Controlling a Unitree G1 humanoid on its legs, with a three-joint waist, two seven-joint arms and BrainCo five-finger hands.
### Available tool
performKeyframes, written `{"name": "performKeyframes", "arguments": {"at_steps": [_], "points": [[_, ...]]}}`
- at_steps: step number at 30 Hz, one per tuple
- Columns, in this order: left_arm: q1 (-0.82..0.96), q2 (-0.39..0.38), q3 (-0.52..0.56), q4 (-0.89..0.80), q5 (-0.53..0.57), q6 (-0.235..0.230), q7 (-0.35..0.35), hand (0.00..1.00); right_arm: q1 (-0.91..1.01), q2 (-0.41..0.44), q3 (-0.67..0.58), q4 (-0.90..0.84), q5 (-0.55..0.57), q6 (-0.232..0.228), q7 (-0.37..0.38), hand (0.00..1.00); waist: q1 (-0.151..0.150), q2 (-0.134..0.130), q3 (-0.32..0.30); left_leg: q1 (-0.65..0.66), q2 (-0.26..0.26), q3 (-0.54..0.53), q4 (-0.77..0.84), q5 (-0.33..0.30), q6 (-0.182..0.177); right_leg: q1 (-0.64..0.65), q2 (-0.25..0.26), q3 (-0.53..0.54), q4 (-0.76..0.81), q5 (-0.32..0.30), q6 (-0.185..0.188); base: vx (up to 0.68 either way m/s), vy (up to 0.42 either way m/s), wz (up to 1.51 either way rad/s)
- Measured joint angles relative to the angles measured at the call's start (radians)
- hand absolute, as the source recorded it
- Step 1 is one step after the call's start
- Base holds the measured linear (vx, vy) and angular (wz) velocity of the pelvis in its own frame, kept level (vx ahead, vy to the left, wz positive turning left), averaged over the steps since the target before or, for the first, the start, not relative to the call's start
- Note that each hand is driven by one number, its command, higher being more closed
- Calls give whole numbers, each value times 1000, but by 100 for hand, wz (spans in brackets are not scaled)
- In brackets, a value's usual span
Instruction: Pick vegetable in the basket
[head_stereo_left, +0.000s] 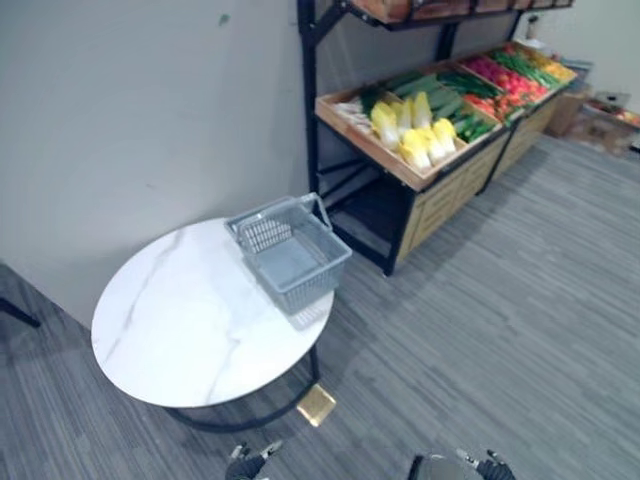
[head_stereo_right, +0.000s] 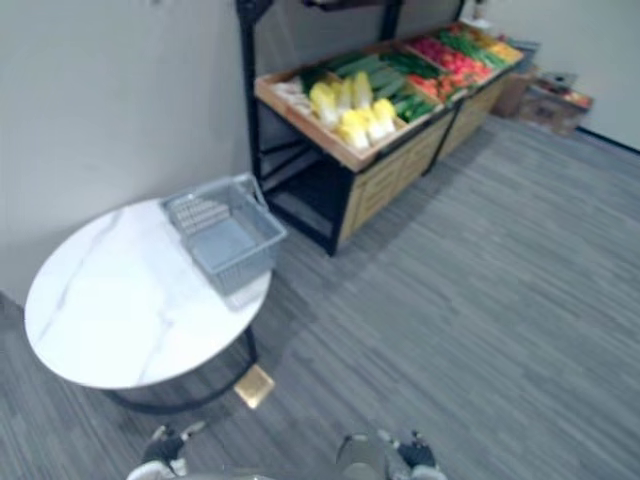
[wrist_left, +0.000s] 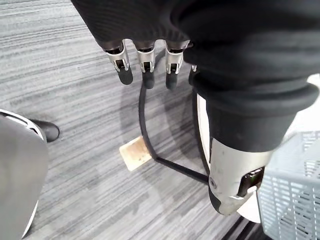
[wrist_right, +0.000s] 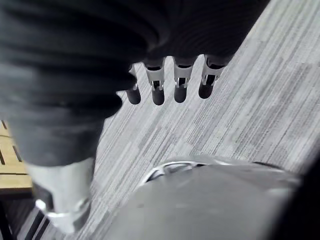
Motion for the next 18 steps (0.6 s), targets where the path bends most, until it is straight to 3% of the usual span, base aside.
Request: {"name": "performKeyframes", "arguments": {"at_steps": [3,5,6,7,9,11,13,14,15,16,17,18], "points": [[0,-30,46,-9,1,0,-1,0,4,-3,-22,-9,-2,1,2,0,0,22,11,36,56,-51,7,-48,-54,-7,69,37,-384,76,42,424,-275,61],[0,-42,83,-9,11,0,0,0,18,8,-23,-27,-3,2,6,0,4,12,10,69,82,-71,4,-89,-97,5,85,73,-561,127,65,516,-349,43],[-3,-55,112,-7,24,1,0,0,29,10,-33,-31,-4,4,10,0,7,14,12,110,106,-77,-2,-120,-115,13,95,75,-541,235,67,550,-353,34],[-2,-73,122,-2,33,1,1,0,27,4,-45,-34,-4,3,10,0,11,37,15,125,130,-70,0,-110,-127,-6,105,71,-463,234,64,568,-342,32],[-9,-91,139,-3,39,0,-2,0,28,-1,-61,-34,-4,4,10,0,10,56,11,127,158,-68,27,-35,-120,-26,106,51,-342,148,-10,655,-414,34],[-8,-102,159,7,39,0,0,0,28,-6,-75,-28,-6,4,9,0,16,71,9,101,184,-80,113,25,-129,9,124,31,-334,96,-22,605,-367,22],[-8,-105,187,10,36,1,3,0,29,-9,-71,-24,-5,6,9,0,14,79,10,-6,212,-145,358,97,-219,74,135,-1,-353,63,-21,383,-163,31],[-11,-104,195,10,24,1,5,0,32,-13,-55,-25,-4,6,9,0,15,69,17,-103,218,-190,564,175,-290,118,133,-15,-366,51,-35,400,-78,29],[-13,-104,199,5,4,1,4,0,30,-23,-39,-24,-2,6,8,0,22,72,19,-189,225,-182,727,166,-300,163,134,-23,-389,43,-47,395,-47,21],[-14,-104,201,3,-2,0,4,0,25,-25,-40,-22,-1,6,9,0,22,74,20,-228,230,-156,788,155,-303,194,134,-32,-408,51,-34,379,-10,18],[-17,-102,208,2,-6,-1,6,0,22,-23,-42,-24,2,5,7,0,21,71,21,-280,247,-87,829,130,-297,257,131,-46,-450,57,-26,324,10,26],[-23,-99,211,1,-5,-1,6,0,19,-21,-42,-24,6,4,7,0,22,70,21,-310,268,-11,797,103,-265,310,125,-63,-493,63,-16,299,28,29]]}}
